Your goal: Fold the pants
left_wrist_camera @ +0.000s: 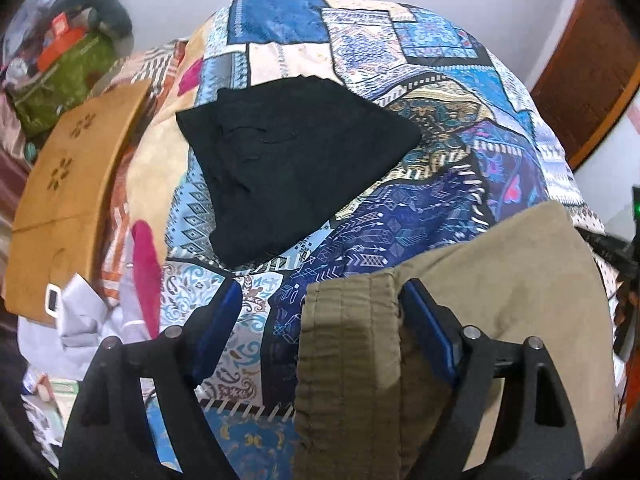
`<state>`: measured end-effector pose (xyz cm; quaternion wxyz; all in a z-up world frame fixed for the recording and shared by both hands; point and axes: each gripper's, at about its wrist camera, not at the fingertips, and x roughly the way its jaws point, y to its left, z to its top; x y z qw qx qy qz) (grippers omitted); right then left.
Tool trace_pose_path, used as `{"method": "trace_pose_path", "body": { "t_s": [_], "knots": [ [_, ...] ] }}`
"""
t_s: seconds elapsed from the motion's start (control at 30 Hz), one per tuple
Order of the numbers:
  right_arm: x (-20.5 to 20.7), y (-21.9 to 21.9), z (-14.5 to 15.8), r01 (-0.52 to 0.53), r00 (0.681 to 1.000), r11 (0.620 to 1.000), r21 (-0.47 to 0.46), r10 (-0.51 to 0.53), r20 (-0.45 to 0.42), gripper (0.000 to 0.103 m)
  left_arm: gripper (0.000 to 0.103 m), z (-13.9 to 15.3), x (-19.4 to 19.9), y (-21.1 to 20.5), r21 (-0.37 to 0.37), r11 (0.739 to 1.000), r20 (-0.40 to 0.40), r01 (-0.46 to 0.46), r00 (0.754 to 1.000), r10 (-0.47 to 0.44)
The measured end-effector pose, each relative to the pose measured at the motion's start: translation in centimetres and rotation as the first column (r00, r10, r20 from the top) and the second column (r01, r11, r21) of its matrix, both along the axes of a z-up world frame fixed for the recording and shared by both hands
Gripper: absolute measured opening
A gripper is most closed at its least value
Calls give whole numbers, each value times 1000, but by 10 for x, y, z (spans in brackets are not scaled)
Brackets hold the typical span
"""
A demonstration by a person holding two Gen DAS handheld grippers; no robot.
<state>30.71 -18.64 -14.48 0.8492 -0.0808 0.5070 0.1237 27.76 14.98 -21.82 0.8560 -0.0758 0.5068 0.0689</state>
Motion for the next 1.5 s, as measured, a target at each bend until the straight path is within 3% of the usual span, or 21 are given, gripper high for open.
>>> {"method": "trace_pose_path", "body": {
  "t_s": [0.1,0.13,0.17,0.23,0.27,0.37,0.47,0.57,0.7,0.77,1.03,1.33,1.5],
  "knots": [
    [-19,5,37,-28,998,998,61,24,62,10,83,18,-8,-5,6,999,29,33,999,-33],
    [-25,9,50,-47,997,994,100,40,72,18,83,24,-10,-7,-7,999,37,49,998,-49],
    [-30,14,61,-64,996,989,133,54,77,33,83,29,-12,-9,-20,998,43,62,997,-61],
    [-40,28,76,-105,991,977,186,88,99,54,83,39,-13,-15,-45,995,60,87,995,-84],
    [-47,38,84,-139,987,970,202,118,113,58,83,44,-12,-19,-51,994,70,97,993,-93],
    [-61,70,92,-231,971,946,228,212,106,70,87,55,-9,-32,-59,991,91,117,990,-111],
    [-68,99,81,-300,954,924,238,292,67,81,93,59,-4,-41,-67,989,95,130,988,-123],
    [-69,120,56,-348,934,916,200,357,-8,81,95,52,3,-49,-63,987,71,146,987,-142],
    [-69,124,20,-339,926,927,158,359,-120,81,95,17,10,-61,-28,981,-36,192,981,-193],
    [-74,117,18,-328,930,931,163,348,-116,82,96,-5,7,-65,-4,976,-103,219,970,-218],
    [-104,81,27,-324,936,940,104,335,-111,82,97,-1,-28,-68,45,973,-53,224,974,-222],
    [-144,33,29,-215,964,965,153,235,-128,82,97,4,-66,-69,48,980,-44,192,981,-190],
    [-168,5,26,-137,976,970,200,167,-138,83,97,4,-93,-75,108,978,-18,179,984,-178]
  ]
}}
